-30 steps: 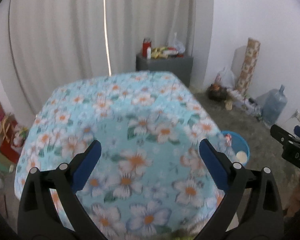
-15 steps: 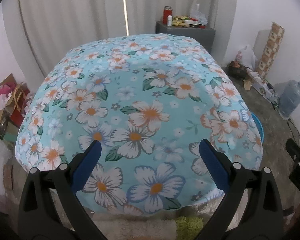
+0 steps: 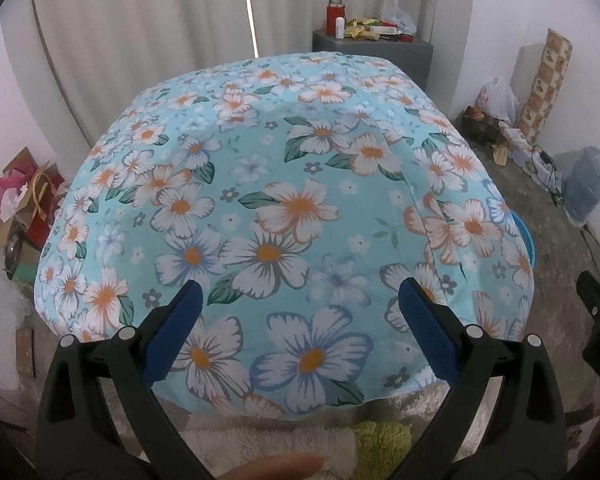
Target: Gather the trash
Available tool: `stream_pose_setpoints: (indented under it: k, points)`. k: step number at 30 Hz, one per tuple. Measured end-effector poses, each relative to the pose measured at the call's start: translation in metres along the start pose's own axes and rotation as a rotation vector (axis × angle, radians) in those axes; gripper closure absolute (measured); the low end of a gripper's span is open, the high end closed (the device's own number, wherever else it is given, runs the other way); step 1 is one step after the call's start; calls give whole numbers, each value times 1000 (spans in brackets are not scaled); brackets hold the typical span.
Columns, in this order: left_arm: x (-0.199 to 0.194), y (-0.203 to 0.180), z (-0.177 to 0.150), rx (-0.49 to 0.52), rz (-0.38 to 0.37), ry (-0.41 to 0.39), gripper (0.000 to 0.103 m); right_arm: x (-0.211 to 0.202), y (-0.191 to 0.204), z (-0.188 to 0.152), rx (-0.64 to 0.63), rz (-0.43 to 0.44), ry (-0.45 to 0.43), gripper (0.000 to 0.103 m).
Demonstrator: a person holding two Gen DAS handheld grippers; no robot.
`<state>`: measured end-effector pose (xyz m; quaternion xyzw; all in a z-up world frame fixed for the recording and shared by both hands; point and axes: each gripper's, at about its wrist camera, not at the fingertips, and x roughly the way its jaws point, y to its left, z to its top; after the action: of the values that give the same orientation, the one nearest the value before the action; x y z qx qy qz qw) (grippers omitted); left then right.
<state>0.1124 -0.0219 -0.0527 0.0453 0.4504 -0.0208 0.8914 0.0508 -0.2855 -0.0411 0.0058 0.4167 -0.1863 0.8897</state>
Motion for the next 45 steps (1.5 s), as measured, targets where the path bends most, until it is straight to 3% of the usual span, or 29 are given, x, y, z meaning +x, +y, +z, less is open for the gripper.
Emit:
stream_pose_setpoints:
  k: [18,45]
  points:
    - [4,-10,-4,32,-4,34,9,12,-13,-7,-22,-10,65,7]
    - [-6,-34,2,78,-37,18,9,13,-31,-5,6,-50,59,7]
